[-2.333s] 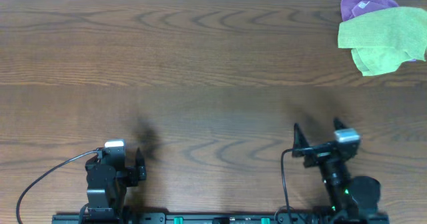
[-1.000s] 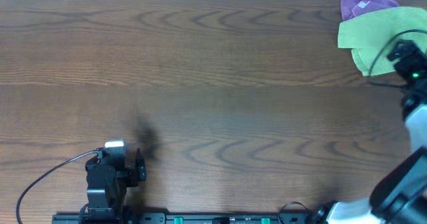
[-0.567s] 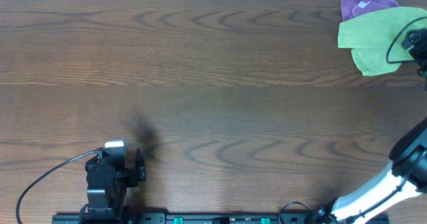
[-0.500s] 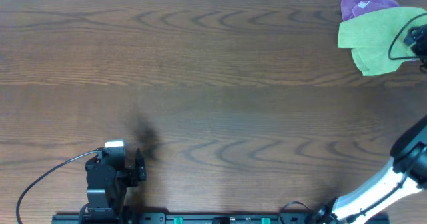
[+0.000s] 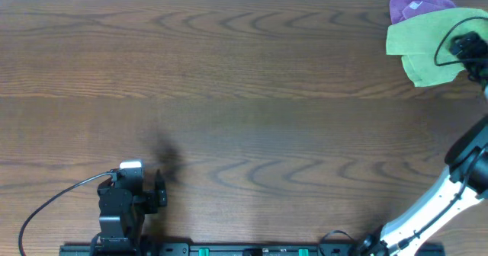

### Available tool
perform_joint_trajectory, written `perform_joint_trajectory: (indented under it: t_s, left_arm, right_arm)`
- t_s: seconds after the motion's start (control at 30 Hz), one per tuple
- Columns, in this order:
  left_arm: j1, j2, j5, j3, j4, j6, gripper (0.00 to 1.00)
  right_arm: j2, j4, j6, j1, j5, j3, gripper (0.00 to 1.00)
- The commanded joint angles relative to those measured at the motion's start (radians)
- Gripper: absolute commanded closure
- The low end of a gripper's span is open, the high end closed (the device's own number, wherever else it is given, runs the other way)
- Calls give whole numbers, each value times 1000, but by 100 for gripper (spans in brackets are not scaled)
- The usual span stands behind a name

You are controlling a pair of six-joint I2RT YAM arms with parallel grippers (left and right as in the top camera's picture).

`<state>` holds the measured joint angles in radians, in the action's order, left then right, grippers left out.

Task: Fold the cloth
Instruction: 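Reach the right gripper to the lime-green cloth on the pile and grasp it, then lift the green cloth with the right gripper and pull it toward table center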

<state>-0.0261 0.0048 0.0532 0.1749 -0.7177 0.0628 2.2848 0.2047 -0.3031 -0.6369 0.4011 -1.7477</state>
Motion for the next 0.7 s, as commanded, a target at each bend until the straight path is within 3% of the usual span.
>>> perform_joint_trajectory:
  t_s: [0.0, 0.03, 0.1, 0.4, 0.53, 0.67]
  left_arm:
    - [7, 0, 9, -13, -26, -3, 5]
    - [7, 0, 9, -13, -26, -3, 5]
    - [7, 0, 9, -13, -26, -3, 5]
    - [7, 0, 9, -13, -26, -3, 5]
    - [7, 0, 9, -13, -26, -3, 4]
    - [7, 0, 9, -13, -26, -3, 4]
  right_arm:
    - [17, -2, 46, 33, 9, -18, 11]
    - [18, -2, 50, 39, 2, -18, 11]
    - [20, 0, 51, 49, -6, -18, 20]
    - [20, -2, 39, 57, -6, -21, 85]
    - [19, 9, 22, 57, 60, -60, 98]
    - [19, 82, 20, 57, 131, -164, 98]
